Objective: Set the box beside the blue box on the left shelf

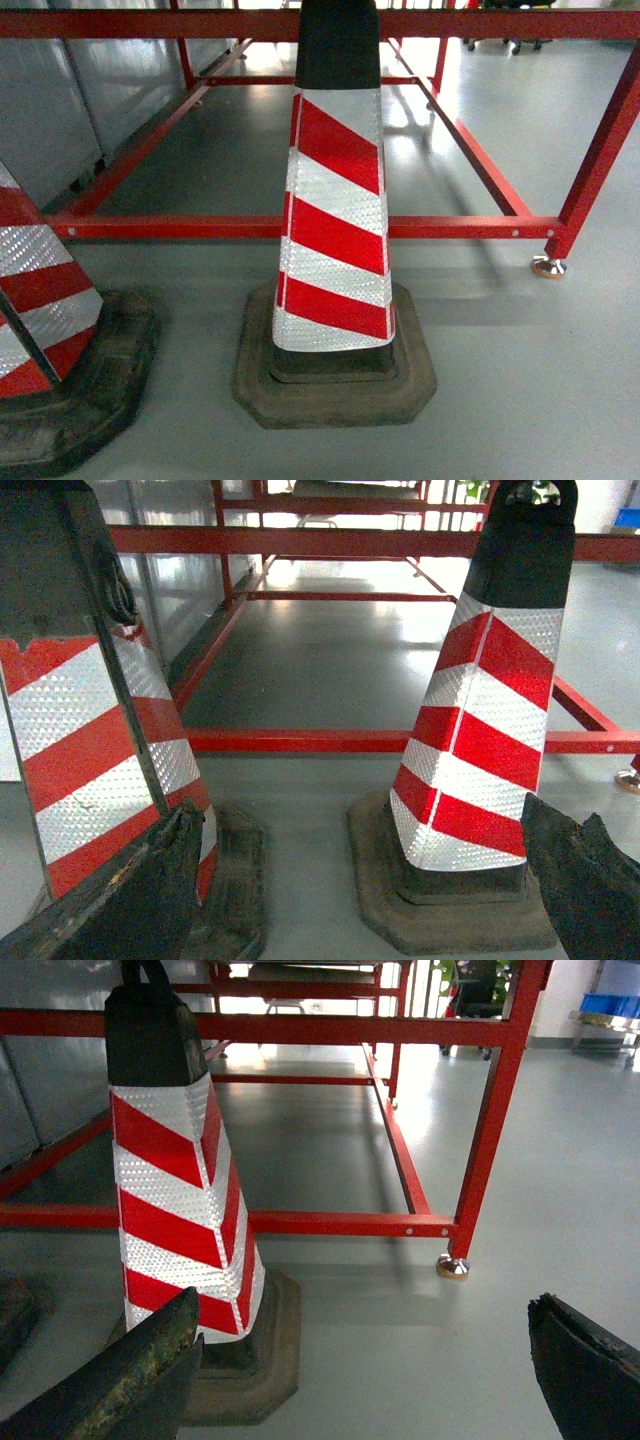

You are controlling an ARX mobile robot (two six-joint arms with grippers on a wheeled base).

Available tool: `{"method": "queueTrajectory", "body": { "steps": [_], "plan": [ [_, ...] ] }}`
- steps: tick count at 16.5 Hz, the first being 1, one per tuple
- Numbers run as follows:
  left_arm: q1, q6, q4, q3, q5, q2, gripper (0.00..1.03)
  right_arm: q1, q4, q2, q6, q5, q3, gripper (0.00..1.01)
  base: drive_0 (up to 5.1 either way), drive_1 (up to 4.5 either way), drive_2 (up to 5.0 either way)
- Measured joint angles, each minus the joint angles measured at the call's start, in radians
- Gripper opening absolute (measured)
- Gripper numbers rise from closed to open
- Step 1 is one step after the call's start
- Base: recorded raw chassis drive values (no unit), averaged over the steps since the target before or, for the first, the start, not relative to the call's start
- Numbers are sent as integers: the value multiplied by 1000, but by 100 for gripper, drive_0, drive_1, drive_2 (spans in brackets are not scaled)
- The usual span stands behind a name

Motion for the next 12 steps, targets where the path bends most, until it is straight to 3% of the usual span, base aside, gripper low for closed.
{"method": "queueTrajectory", "body": {
  "steps": [12],
  "plan": [
    [0, 0, 1, 0, 0, 0, 98, 0, 1, 0, -3, 0, 0, 98, 0, 0, 0]
  ]
}}
